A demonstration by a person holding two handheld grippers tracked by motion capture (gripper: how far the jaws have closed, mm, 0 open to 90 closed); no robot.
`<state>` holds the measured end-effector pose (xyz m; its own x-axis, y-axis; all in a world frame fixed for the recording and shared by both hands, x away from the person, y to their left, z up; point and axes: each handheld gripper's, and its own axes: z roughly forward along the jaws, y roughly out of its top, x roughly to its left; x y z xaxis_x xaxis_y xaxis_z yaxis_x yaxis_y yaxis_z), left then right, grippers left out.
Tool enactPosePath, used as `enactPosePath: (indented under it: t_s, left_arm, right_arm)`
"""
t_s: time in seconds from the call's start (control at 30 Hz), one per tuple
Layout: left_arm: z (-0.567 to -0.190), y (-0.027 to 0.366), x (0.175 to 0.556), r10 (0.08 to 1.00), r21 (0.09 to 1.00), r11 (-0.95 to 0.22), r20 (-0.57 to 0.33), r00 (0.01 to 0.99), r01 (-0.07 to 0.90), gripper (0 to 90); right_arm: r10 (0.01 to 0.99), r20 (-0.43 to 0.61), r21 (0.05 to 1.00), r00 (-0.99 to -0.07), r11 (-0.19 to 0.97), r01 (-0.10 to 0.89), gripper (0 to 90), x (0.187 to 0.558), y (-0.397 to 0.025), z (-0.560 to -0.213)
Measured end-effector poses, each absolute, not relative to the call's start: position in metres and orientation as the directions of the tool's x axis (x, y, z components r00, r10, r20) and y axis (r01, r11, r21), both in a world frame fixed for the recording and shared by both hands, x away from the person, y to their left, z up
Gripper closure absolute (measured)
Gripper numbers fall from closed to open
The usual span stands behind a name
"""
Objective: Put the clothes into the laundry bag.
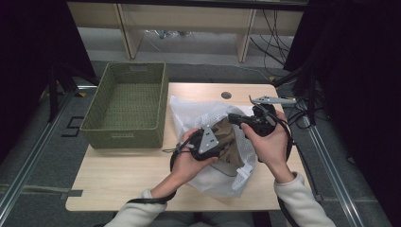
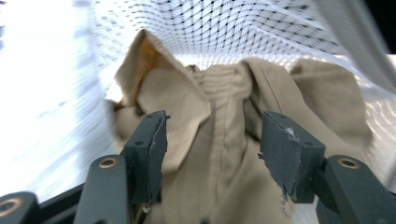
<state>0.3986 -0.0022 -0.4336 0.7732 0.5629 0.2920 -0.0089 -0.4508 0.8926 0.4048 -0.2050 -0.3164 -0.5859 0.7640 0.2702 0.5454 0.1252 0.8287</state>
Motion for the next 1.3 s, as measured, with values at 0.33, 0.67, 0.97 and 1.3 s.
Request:
enactPosePath:
  t_s: [0.33, 0.67, 0.97, 1.3]
  left_arm:
    - [-0.440, 0.041, 0.375, 0.639, 0.888, -0.455, 0.274, 0.719, 0.066, 39.7]
    - [-0.458, 0.059, 0.358, 0.671, 0.859, -0.487, 0.253, 0.697, 0.158, 29.1]
    - [-0.476, 0.056, 0.358, 0.695, 0.838, -0.486, 0.200, 0.690, 0.247, 23.4]
    - [-0.490, 0.057, 0.365, 0.660, 0.763, -0.578, 0.229, 0.715, 0.290, 41.2]
  right_arm:
    - [0.761, 0.271, 0.819, -0.590, 0.140, 0.557, 89.8, 0.404, -0.201, -0.318]
    - [0.759, 0.273, 0.817, -0.591, 0.142, 0.559, 89.8, 0.402, -0.202, -0.317]
    - [0.756, 0.259, 0.817, -0.602, 0.160, 0.554, 89.8, 0.401, -0.200, -0.319]
    - [0.759, 0.274, 0.808, -0.591, 0.152, 0.570, 89.8, 0.401, -0.199, -0.320]
